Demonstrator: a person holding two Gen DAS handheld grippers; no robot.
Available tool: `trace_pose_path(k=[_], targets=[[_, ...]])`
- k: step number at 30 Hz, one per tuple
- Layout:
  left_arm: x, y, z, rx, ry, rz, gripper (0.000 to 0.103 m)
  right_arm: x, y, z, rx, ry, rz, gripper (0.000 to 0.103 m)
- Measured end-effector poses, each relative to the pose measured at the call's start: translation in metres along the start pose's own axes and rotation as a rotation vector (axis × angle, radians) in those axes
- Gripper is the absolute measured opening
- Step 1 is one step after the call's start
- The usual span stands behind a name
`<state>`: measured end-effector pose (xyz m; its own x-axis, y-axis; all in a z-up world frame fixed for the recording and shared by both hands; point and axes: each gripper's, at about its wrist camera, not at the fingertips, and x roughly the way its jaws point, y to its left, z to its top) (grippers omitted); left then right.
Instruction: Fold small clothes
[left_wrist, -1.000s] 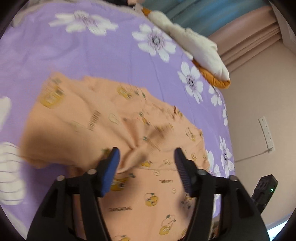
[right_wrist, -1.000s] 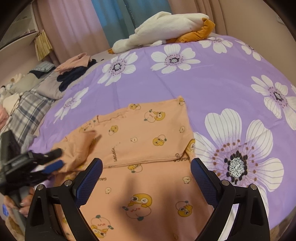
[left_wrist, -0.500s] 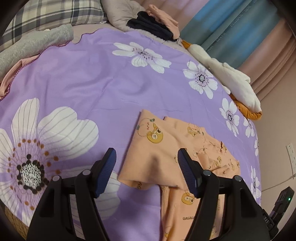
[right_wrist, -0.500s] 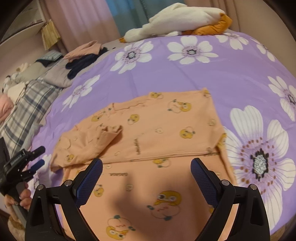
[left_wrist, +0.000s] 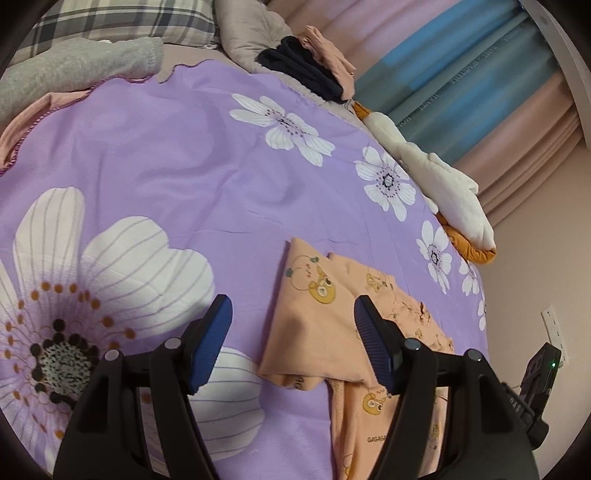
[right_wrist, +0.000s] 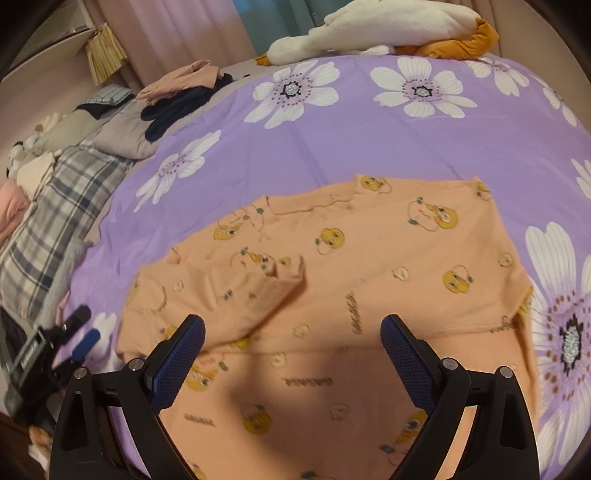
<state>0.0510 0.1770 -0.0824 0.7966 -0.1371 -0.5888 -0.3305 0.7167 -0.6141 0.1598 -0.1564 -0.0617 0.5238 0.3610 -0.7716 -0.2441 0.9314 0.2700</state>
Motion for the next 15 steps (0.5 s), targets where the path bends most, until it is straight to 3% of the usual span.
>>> trace_pose_path(k=[8, 15], targets=[[-0.006, 0.012, 0.004, -0.029, -0.007, 0.046, 0.068, 0.009, 0.009, 0.013, 0.056, 0.011, 0.042, 0.095], [-0.01, 0.015, 0.006, -0.036, -0.017, 0.038, 0.069, 0.023, 0.02, 0.019, 0.055, 0.038, 0.041, 0.095]])
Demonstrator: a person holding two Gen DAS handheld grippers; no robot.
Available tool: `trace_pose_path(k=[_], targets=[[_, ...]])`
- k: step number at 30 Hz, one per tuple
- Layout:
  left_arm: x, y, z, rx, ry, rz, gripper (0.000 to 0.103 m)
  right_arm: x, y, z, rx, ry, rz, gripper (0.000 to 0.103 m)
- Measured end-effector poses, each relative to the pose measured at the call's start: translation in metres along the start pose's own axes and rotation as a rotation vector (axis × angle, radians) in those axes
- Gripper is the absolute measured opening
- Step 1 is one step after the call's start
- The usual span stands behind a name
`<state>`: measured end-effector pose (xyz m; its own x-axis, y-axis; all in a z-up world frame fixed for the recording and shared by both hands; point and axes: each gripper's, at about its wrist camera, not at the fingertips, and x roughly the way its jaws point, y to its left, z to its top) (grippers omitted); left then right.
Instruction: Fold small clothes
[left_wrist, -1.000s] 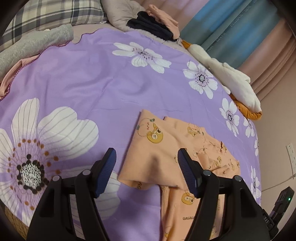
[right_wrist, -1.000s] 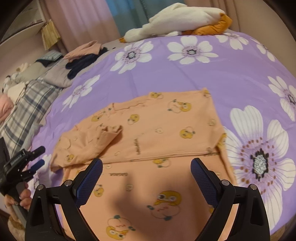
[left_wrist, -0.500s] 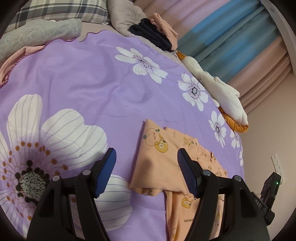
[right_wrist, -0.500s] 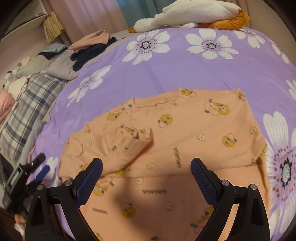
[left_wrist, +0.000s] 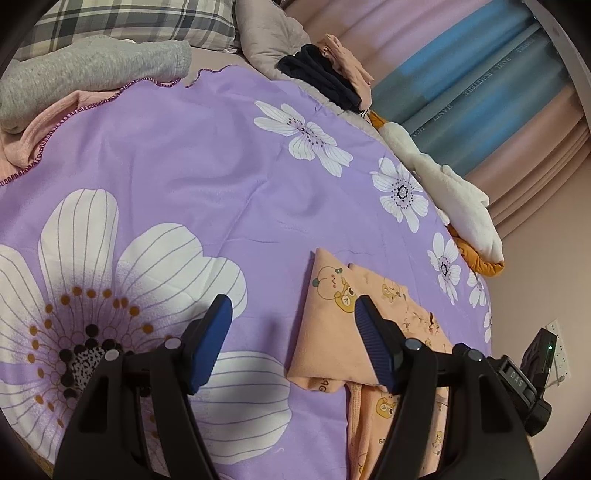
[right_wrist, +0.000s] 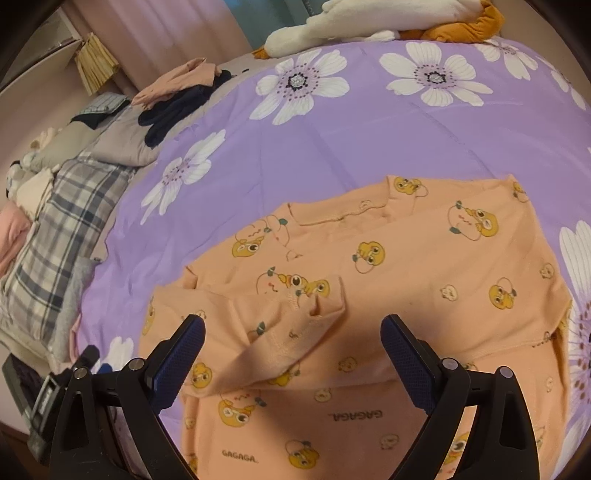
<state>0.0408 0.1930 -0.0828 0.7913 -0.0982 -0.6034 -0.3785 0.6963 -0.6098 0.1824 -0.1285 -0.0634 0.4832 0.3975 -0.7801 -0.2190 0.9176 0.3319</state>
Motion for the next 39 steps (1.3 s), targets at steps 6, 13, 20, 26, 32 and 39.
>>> trace_pose_path(k=[6, 13, 20, 26, 32, 39], targets=[[0.004, 0.007, 0.001, -0.017, 0.009, 0.032, 0.069, 0.014, 0.002, 0.002, -0.001, 0.035, -0.013, 0.095], [0.002, 0.013, 0.003, -0.04, 0.0, 0.042, 0.069, 0.022, 0.002, 0.0, -0.004, 0.059, -0.018, 0.095], [0.006, 0.014, 0.004, -0.043, 0.014, 0.051, 0.069, 0.035, 0.006, 0.001, -0.014, 0.087, -0.025, 0.085], [0.01, 0.014, 0.004, -0.04, 0.024, 0.068, 0.069, 0.04, 0.007, -0.001, -0.043, 0.087, -0.019, 0.062], [0.011, 0.013, 0.003, -0.037, 0.028, 0.07, 0.069, 0.039, 0.007, -0.001, -0.068, 0.073, -0.028, 0.027], [0.01, 0.014, 0.003, -0.046, 0.026, 0.071, 0.069, 0.013, 0.02, 0.002, -0.137, -0.019, -0.029, 0.014]])
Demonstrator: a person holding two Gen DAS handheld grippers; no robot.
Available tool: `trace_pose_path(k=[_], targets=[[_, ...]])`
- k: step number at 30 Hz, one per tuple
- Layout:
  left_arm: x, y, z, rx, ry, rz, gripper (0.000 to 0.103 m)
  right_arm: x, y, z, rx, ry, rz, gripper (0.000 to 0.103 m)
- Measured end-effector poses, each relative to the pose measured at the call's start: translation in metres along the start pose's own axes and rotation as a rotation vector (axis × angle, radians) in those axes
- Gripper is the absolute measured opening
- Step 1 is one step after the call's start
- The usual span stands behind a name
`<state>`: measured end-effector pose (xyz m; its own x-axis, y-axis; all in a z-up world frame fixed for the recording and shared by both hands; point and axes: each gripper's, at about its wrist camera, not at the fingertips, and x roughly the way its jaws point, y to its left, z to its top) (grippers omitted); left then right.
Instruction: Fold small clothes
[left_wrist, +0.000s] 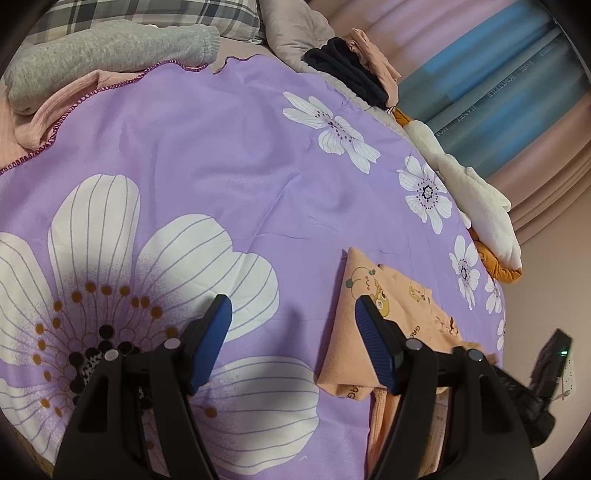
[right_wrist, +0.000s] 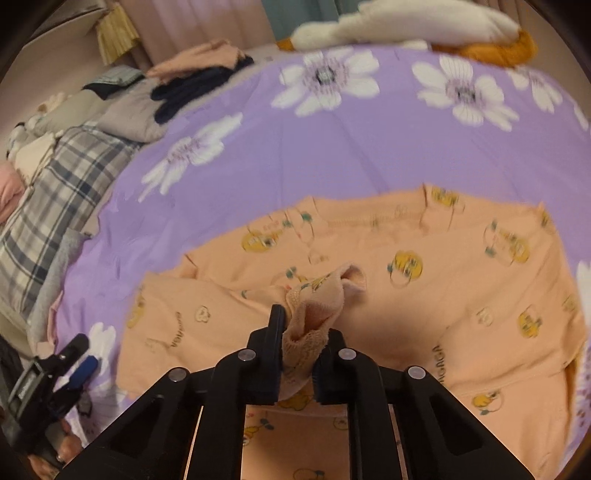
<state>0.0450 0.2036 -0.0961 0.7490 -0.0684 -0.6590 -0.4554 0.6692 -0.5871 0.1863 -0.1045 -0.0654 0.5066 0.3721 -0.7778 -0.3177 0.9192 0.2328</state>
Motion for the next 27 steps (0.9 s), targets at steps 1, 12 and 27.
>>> trace_pose_path(k=[1, 12, 27], targets=[[0.0, 0.001, 0.0, -0.002, 0.0, -0.002, 0.069, -0.005, 0.002, 0.002, -0.006, -0.014, 0.008, 0.014], [-0.003, 0.001, -0.003, 0.007, 0.006, -0.018, 0.069, -0.076, 0.022, 0.041, -0.101, -0.234, 0.066, 0.013], [0.008, -0.019, -0.01, 0.078, 0.05, -0.028, 0.069, -0.103, -0.052, 0.056, -0.006, -0.318, -0.021, 0.013]])
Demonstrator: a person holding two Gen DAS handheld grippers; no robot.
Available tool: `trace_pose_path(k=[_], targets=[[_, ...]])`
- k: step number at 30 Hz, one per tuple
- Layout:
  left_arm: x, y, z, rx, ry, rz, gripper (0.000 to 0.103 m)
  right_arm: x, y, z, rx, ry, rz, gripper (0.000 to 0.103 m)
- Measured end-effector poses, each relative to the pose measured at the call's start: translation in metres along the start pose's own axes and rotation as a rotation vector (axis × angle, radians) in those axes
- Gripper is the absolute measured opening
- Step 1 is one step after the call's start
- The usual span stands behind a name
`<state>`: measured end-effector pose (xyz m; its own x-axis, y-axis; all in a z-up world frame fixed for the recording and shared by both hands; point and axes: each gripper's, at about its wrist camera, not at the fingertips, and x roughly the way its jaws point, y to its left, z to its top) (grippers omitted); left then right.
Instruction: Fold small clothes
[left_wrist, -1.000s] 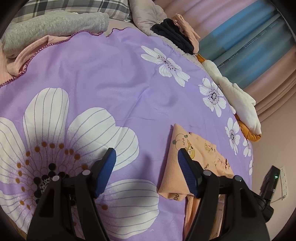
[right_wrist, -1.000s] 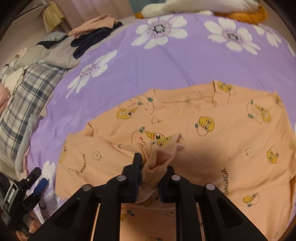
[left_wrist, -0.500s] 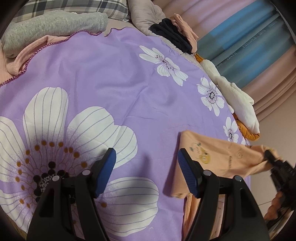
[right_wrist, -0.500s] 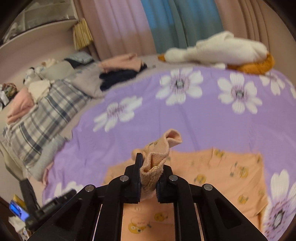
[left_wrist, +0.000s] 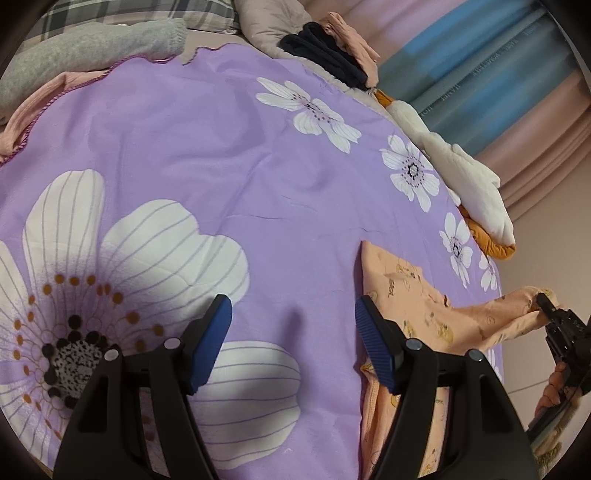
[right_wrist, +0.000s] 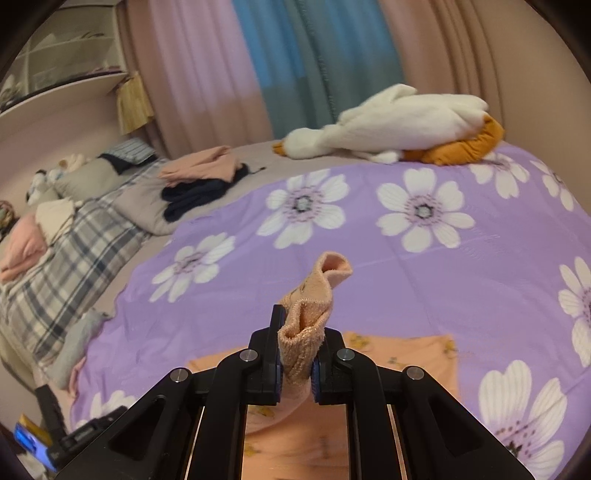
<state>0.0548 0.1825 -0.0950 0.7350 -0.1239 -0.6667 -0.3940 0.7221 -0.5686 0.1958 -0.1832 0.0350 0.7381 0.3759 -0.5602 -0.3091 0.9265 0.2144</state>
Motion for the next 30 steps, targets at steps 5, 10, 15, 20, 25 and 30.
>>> trace_pose_path(k=[5, 10, 15, 20, 25, 30], targets=[[0.009, -0.011, -0.005, 0.037, 0.029, 0.0, 0.069, 0.009, -0.036, -0.013, 0.03, 0.039, -0.055, 0.013], [0.02, -0.028, -0.01, 0.087, 0.067, -0.007, 0.069, 0.025, -0.071, -0.036, 0.087, 0.095, -0.098, 0.013], [0.024, -0.046, -0.012, 0.136, 0.094, -0.045, 0.069, 0.039, -0.09, -0.072, 0.136, 0.198, -0.095, 0.013], [0.031, -0.063, -0.016, 0.186, 0.127, -0.037, 0.069, 0.03, -0.108, -0.094, 0.204, 0.25, -0.111, 0.02], [0.04, -0.077, -0.018, 0.22, 0.166, -0.036, 0.069, 0.0, -0.117, -0.101, 0.193, 0.221, -0.128, 0.04], [0.05, -0.092, -0.019, 0.254, 0.19, -0.04, 0.068, -0.004, -0.142, -0.088, 0.265, 0.197, -0.077, 0.041]])
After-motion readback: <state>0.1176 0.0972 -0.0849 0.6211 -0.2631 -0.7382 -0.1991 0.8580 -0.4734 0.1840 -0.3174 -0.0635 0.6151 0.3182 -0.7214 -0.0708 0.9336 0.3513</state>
